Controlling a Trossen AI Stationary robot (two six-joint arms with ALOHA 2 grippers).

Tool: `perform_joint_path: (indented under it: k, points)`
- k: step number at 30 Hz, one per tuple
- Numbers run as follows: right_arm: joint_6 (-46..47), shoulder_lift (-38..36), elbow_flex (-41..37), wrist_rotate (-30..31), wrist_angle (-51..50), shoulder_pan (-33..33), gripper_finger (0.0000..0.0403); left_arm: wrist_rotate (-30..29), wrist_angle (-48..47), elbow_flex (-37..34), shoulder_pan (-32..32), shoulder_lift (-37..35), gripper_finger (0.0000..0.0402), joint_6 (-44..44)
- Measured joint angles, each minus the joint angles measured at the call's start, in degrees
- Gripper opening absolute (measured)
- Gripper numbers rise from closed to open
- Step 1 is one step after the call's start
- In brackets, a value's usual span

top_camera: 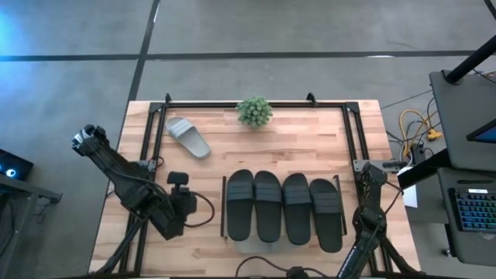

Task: Pick and place slides into the shelf
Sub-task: Put the white slipper under the shelf

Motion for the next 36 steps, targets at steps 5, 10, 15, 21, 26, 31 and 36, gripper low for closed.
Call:
perform_joint_path:
  k: [5, 10, 15, 21, 26, 31, 36]
  points:
    - [1.78, -0.02, 0.0, 1.52, -0.01, -0.48, 0.0013, 7.02, 1.3, -0.3, -0.98, 0.04, 0.0019, -0.39]
    - [4.43, -0.52, 0.0, 6.29, 0.04, -1.49, 0.0013, 8.02, 12.45, -1.17, -4.13, 0.22, 0.0004, -1.62]
    - [0.91, -3.11, 0.0, 6.16, -0.03, -1.84, 0.0013, 5.98, 32.27, -7.17, -7.92, 2.03, 0.0001, -1.69]
    - [-13.56, -8.82, 0.0, 5.14, -4.52, -1.68, 0.0013, -6.55, 39.66, -10.35, -12.46, 7.32, 0.0, -10.12]
    - [-27.27, -14.07, 0.0, 2.23, -8.38, -1.31, 0.0013, -15.33, 42.69, -9.74, -14.9, 14.7, 0.0, -22.7]
    - [-35.78, -17.37, 0.0, 1.08, -8.78, 0.04, 0.0013, -15.14, 51.19, -6.42, -15.23, 24.29, 0.0, -25.57]
    - [-39.38, -17.92, 0.0, 1.04, -9.1, 1.55, 0.0013, -15.4, 53.07, 0.35, -14.76, 32.89, 0.0, -25.58]
